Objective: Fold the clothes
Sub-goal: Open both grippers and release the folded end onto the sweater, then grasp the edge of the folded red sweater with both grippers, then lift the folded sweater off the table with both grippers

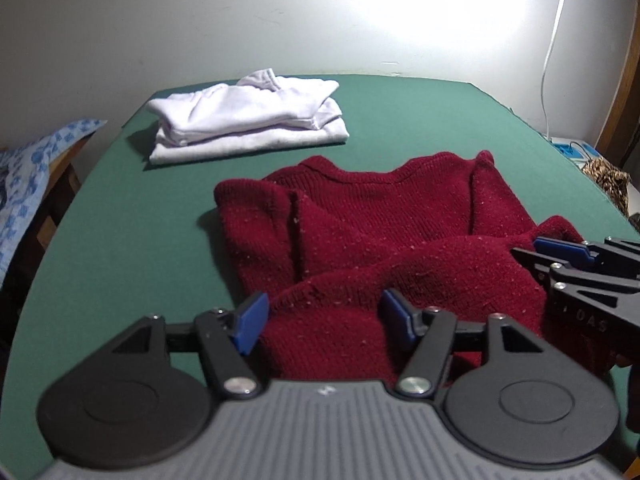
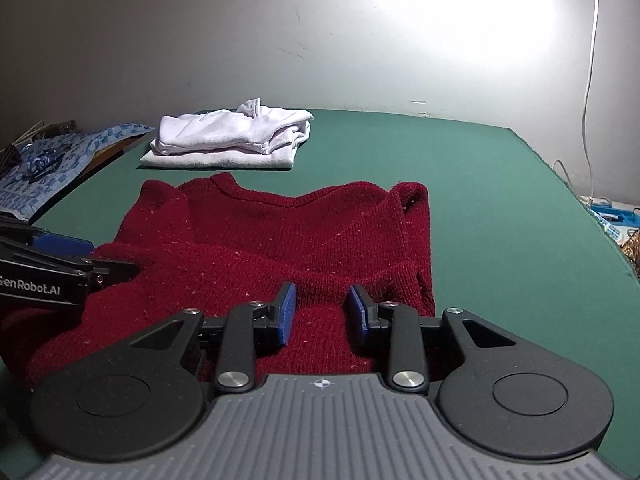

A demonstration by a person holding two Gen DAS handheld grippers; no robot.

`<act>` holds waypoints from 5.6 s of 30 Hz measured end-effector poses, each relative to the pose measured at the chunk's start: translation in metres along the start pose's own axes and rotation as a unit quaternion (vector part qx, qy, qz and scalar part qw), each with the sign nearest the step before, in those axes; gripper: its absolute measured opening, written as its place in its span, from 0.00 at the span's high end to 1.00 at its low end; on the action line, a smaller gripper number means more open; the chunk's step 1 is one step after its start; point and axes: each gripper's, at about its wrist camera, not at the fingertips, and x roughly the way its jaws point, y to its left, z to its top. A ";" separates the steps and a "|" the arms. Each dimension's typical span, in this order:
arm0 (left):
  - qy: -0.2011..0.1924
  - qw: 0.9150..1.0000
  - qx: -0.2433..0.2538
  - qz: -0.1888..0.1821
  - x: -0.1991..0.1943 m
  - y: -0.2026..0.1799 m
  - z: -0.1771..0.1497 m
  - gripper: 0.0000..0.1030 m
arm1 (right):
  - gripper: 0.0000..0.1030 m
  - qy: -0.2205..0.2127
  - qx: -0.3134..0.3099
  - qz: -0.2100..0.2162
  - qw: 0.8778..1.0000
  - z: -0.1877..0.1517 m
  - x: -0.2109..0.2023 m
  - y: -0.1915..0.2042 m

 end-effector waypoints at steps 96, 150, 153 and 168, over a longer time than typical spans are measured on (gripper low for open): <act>0.054 0.998 -0.003 0.026 0.097 0.044 0.089 0.84 | 0.79 0.150 0.104 0.269 0.946 0.092 0.148 -0.145; 0.000 0.990 0.113 -0.089 -0.176 -0.022 -0.004 0.72 | 0.75 0.125 -0.216 0.348 0.904 0.009 -0.091 -0.088; 0.037 0.983 0.151 -0.096 -0.176 -0.022 -0.012 0.63 | 0.75 0.119 -0.242 0.333 0.903 0.005 -0.099 -0.084; 0.061 0.967 0.104 -0.226 -0.118 -0.030 -0.002 0.55 | 0.63 0.136 -0.265 0.309 0.903 0.000 -0.115 -0.077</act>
